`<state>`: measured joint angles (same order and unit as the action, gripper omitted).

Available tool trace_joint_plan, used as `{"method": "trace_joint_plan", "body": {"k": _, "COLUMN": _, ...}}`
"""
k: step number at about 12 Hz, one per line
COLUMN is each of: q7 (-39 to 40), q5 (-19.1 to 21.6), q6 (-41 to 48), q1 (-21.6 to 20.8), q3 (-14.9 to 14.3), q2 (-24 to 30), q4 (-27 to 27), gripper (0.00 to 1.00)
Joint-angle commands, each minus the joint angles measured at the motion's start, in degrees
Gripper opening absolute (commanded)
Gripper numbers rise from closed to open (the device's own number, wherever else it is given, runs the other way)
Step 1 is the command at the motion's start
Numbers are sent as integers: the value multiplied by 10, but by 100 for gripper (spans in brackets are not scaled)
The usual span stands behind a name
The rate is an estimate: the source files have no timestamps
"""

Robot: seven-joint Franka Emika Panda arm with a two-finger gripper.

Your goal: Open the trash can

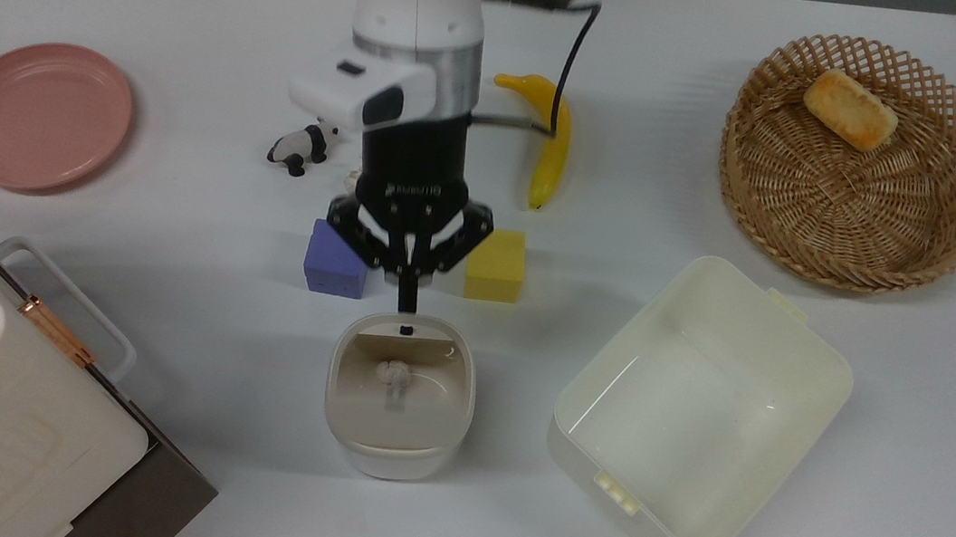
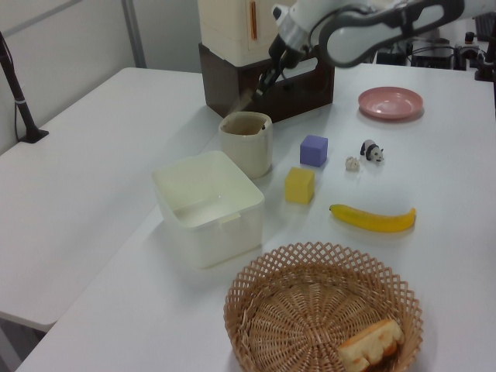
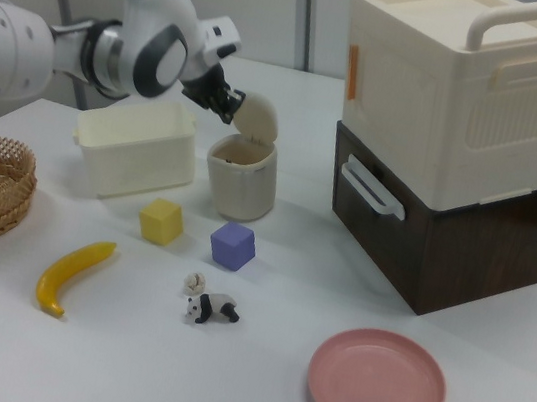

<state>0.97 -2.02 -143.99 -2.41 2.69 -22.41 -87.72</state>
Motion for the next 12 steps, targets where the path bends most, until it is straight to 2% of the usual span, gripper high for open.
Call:
{"method": "trace_joint_plan", "body": {"k": 1, "q7": 4, "q5": 2, "q6": 109, "q1": -5, "q3": -5, "q2": 72, "q4": -14, "gripper": 0}}
{"method": "trace_joint_plan", "body": {"k": 3, "q7": 7, "q5": 1, "q6": 167, "q1": -1, "q3": -6, "q2": 103, "q4": -17, "gripper": 0}}
{"method": "trace_joint_plan", "body": {"k": 7, "q7": 33, "q5": -3, "q6": 345, "q1": 7, "q3": -11, "q2": 176, "q4": -36, "gripper": 0}}
{"method": "trace_joint_plan", "body": {"k": 9, "q7": 34, "q5": -5, "q6": 391, "q1": 12, "q3": -11, "q2": 194, "q4": -41, "gripper": 0}}
{"method": "trace_joint_plan", "body": {"k": 12, "q7": 40, "q5": -7, "q6": 459, "q1": 23, "q3": -11, "q2": 221, "q4": -48, "gripper": 6}}
